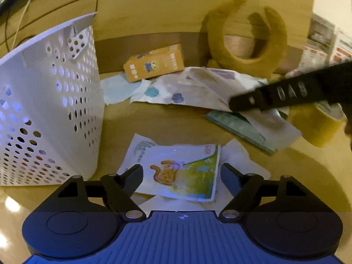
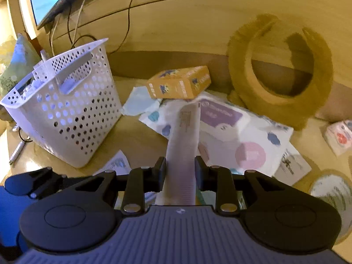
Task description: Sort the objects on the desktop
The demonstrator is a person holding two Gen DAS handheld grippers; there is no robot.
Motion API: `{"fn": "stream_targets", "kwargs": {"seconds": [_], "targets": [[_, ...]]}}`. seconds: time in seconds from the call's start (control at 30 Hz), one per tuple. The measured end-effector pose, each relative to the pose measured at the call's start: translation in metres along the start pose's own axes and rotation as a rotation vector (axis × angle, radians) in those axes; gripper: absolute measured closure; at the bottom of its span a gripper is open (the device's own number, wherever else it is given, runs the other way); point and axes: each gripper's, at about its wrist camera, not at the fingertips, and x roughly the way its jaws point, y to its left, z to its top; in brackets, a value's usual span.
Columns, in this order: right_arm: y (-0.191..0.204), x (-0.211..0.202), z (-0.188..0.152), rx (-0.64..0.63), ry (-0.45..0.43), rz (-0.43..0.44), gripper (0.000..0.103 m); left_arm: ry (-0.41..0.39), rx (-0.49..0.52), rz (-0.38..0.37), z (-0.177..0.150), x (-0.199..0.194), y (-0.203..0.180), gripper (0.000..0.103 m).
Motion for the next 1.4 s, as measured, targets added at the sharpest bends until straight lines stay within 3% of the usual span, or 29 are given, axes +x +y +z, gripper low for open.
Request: {"fn": "stream_targets", "kwargs": {"seconds": [0.13,0.27,0.3,0.43,0.67,0.77,0.9,1.0,1.1,1.27,1.3,1.33,1.4], "targets": [[-0.005,-0.001,-0.006,0.022,0.004,0.006,0.072,0.012,0.016,0.064,0.001,0.01,-0.003,0.001],[-0.006,-0.002,-0.008,0.02,-0.003,0.015,0.072,0.006,-0.103,-0.003,-0.008,0.019,0.016,0.002],[-0.006,-0.001,-0.009,0.022,-0.002,0.016,0.072,-0.002,-0.154,-0.028,-0.011,0.021,0.024,0.006],[-0.007,0.004,-0.016,0.026,0.01,0.017,0.072,-0.055,-0.08,0.022,-0.018,0.018,0.019,0.031],[-0.017,0.016,-0.033,0.055,0.065,-0.024,0.072,-0.092,-0.073,0.029,-0.018,0.006,0.017,0.042],[-0.016,0.018,-0.036,0.052,0.085,-0.028,0.069,-0.104,-0.052,0.031,-0.016,0.002,0.016,0.043],[-0.004,0.015,-0.032,0.009,0.052,-0.014,0.053,-0.122,-0.032,0.042,-0.013,-0.005,0.015,0.044],[0.002,0.022,-0.027,-0.007,0.067,-0.008,0.05,-0.121,-0.042,0.049,-0.013,-0.008,0.019,0.044],[0.005,0.032,-0.025,-0.024,0.083,-0.001,0.039,-0.121,-0.041,0.057,-0.015,-0.012,0.023,0.043],[0.017,0.044,-0.028,-0.128,0.102,-0.009,0.038,-0.11,-0.053,0.059,-0.022,-0.014,0.029,0.043],[0.019,0.045,-0.028,-0.141,0.103,-0.017,0.044,-0.109,-0.056,0.059,-0.023,-0.014,0.03,0.043],[0.021,0.045,-0.029,-0.156,0.102,-0.029,0.07,-0.109,-0.057,0.061,-0.024,-0.014,0.031,0.043],[0.022,0.043,-0.03,-0.193,0.094,-0.041,0.075,-0.108,-0.059,0.06,-0.024,-0.013,0.031,0.043]]}}
